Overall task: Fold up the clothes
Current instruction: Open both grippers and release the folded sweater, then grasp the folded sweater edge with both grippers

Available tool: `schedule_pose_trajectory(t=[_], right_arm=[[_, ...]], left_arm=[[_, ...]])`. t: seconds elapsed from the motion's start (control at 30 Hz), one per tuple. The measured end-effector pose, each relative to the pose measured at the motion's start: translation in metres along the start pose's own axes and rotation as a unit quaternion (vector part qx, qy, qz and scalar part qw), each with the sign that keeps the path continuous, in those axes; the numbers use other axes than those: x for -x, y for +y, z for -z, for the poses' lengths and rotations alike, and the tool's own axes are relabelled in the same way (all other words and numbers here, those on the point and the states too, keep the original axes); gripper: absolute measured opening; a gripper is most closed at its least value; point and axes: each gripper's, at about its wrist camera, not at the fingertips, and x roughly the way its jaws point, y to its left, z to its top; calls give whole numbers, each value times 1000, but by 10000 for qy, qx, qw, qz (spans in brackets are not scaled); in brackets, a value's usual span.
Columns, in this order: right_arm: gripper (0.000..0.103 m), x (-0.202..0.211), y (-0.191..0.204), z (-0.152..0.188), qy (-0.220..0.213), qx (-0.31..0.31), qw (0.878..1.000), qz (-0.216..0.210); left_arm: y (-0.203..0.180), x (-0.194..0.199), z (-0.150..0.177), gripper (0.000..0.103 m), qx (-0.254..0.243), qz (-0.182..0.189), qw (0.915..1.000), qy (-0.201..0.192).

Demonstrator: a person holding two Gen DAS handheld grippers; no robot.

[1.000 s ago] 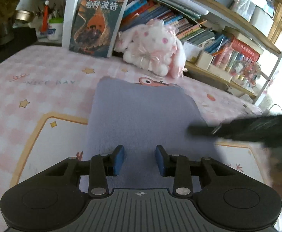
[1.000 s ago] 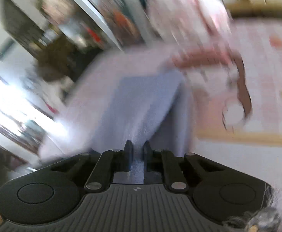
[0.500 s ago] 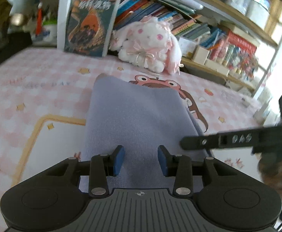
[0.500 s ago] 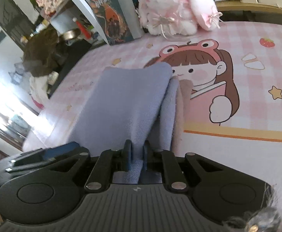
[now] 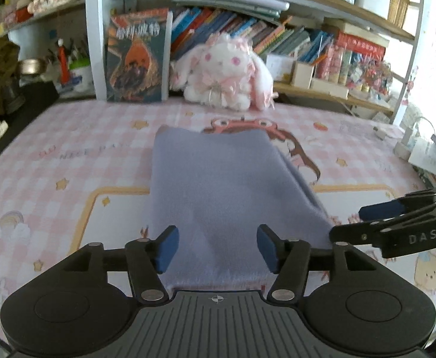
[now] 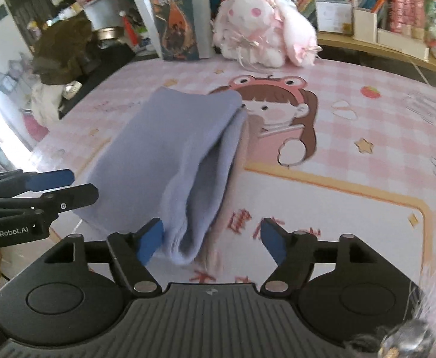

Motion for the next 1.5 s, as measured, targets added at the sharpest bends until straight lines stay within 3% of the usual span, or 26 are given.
schedule_pose_trajectory(t=[0.07,0.2,0.4,0.7,0.87,1.03,1.17,1.3,1.4,1.5], right_arm=[[77,1,7,6,15,-125,9997,214],[84,3,20,17,30,-391,9977,559],[88,4,39,31,50,-881,9928,807],[89,11,50,38,-237,-1452,9828,1114],[89,10,48,35,-325,-1795,9761,1180],[89,6,34,21,-418,-1960,9735,1104],[89,-5,14,5,-419,-2067,9730,933],[86,-23,-8,-9,-221,-2359,9705,453],[76,-37,-17,-16,-38,-2469,9689,173],[64,-47,-20,-17,122,-2520,9676,-105]], left_arm=[[4,0,2,60,-105,20,9999,89],[17,3,4,71,-308,138,9993,177],[41,4,8,86,-335,625,9971,273],[79,-9,-6,91,97,1019,9939,410],[91,-20,-12,91,208,948,9937,559],[105,-38,-19,90,740,1179,9872,777],[113,-48,-25,90,1248,1146,9836,621],[117,-64,-30,89,1595,1150,9781,680],[115,-76,-33,81,1785,1229,9727,835],[111,-83,-31,81,1890,1240,9699,901]])
